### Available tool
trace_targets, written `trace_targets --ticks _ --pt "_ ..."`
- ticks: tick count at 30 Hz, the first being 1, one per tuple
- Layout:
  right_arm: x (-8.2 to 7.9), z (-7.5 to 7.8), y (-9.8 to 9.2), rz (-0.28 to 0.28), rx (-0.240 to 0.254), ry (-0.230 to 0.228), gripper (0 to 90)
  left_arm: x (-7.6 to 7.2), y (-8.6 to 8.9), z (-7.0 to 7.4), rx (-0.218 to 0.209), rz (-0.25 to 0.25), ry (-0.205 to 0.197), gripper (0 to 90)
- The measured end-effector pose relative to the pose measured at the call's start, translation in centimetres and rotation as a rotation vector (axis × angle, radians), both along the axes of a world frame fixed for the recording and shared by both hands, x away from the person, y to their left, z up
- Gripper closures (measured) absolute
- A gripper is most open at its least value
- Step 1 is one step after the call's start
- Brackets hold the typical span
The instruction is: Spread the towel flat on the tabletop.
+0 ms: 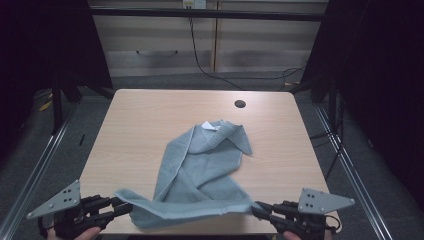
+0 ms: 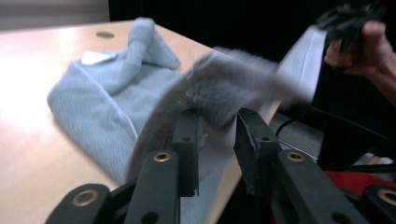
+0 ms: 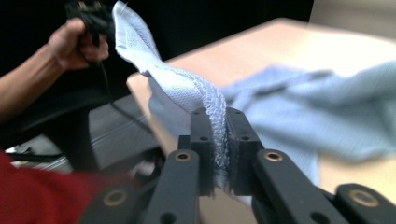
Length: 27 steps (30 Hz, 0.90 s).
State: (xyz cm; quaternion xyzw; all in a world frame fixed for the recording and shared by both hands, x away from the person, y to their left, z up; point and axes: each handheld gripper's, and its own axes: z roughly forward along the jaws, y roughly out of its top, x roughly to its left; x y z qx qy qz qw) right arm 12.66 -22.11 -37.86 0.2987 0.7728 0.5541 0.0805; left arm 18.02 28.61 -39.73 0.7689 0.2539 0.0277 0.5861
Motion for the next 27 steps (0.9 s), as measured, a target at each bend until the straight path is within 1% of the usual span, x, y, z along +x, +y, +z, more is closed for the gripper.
trace_targets --ticks 1,2,3,4,5,6,7,8,9,10,11,12,13,14,15,16,17,19,21,22,23,24,25,26,27 --pt "0.0 0.0 0.0 0.000 0.000 0.000 80.8 -0.2 0.3 -0.3 -0.004 0.001 0.019 70.1" --pt "-0.3 -0.5 0.0 0.008 -0.009 0.019 79.1 -0.5 0.6 -0.4 0.000 -0.003 0.022 66.9" --pt "-0.6 -1.0 0.0 -0.001 -0.017 0.032 74.1 -0.8 0.9 -0.5 -0.002 0.001 0.020 65.8" --pt "-0.6 -1.1 -0.1 0.013 -0.002 0.029 70.5 -1.0 1.1 -0.5 0.007 0.006 0.019 64.6" --pt "-0.5 -1.1 -0.1 0.012 0.014 0.031 67.6 -1.0 1.3 -0.5 -0.001 0.010 0.026 64.0" --pt "-0.5 -1.1 -0.1 0.012 0.014 0.031 67.6 -0.9 1.5 -0.4 -0.006 0.012 0.017 64.0" --pt "-0.3 -1.1 -0.1 0.008 0.017 0.037 67.2 -0.7 1.6 -0.4 -0.008 0.017 0.021 63.1" --pt "0.0 -1.1 -0.1 0.011 0.021 0.030 64.8 -0.4 1.6 -0.5 -0.004 0.030 0.024 62.8" --pt "0.3 -1.2 -0.2 0.017 0.038 0.031 63.4 0.0 1.6 -0.7 0.010 0.044 0.025 62.8" --pt "1.0 -1.4 0.0 0.010 0.032 0.041 63.3 0.5 1.5 -0.9 0.006 0.046 0.036 62.9" --pt "1.0 -1.4 0.0 0.010 0.032 0.041 63.3 1.0 1.3 -1.2 0.004 0.050 0.045 62.9" --pt "1.5 -1.7 0.1 -0.002 0.014 0.045 63.2 1.6 1.0 -1.5 0.005 0.057 0.058 62.9" --pt "2.9 -2.5 0.1 -0.017 0.023 0.063 64.7 2.9 0.4 -2.2 0.007 0.055 0.069 63.6" --pt "3.6 -3.0 0.1 -0.028 0.012 0.065 65.1 3.4 0.2 -2.5 0.012 0.059 0.078 63.8" --pt "3.6 -3.0 0.1 -0.028 0.012 0.065 65.1 3.4 0.2 -2.5 0.012 0.059 0.078 63.8" --pt "4.2 -3.4 0.0 -0.038 0.005 0.070 65.6 4.3 -0.1 -3.0 0.017 0.058 0.091 63.8" --pt "5.1 -4.0 0.0 -0.050 0.003 0.082 65.9 4.8 -0.3 -3.3 0.031 0.060 0.092 64.3" --pt "6.4 -4.9 0.1 -0.072 -0.016 0.085 66.3 5.7 -0.4 -3.9 0.036 0.067 0.109 65.2" --pt "7.6 -5.8 0.3 -0.077 -0.024 0.098 66.7 6.4 -0.5 -4.2 0.051 0.076 0.114 65.3" --pt "8.7 -6.5 0.7 -0.077 -0.048 0.107 66.7 6.8 -0.7 -4.3 0.055 0.078 0.116 65.8" --pt "8.7 -6.5 0.7 -0.077 -0.048 0.107 66.7 7.2 -0.9 -4.5 0.059 0.080 0.120 65.8" --pt "9.8 -7.1 1.3 -0.075 -0.073 0.113 66.4 7.7 -1.2 -4.7 0.064 0.083 0.127 65.8" --pt "10.3 -7.4 1.7 -0.074 -0.084 0.117 66.0 8.2 -1.5 -4.9 0.075 0.082 0.132 65.8" --pt "10.3 -7.4 1.7 -0.074 -0.084 0.117 66.0 8.7 -1.8 -5.2 0.087 0.082 0.134 65.8" --pt "10.8 -7.6 2.0 -0.074 -0.098 0.117 65.2 9.2 -2.3 -5.5 0.099 0.080 0.146 65.8"
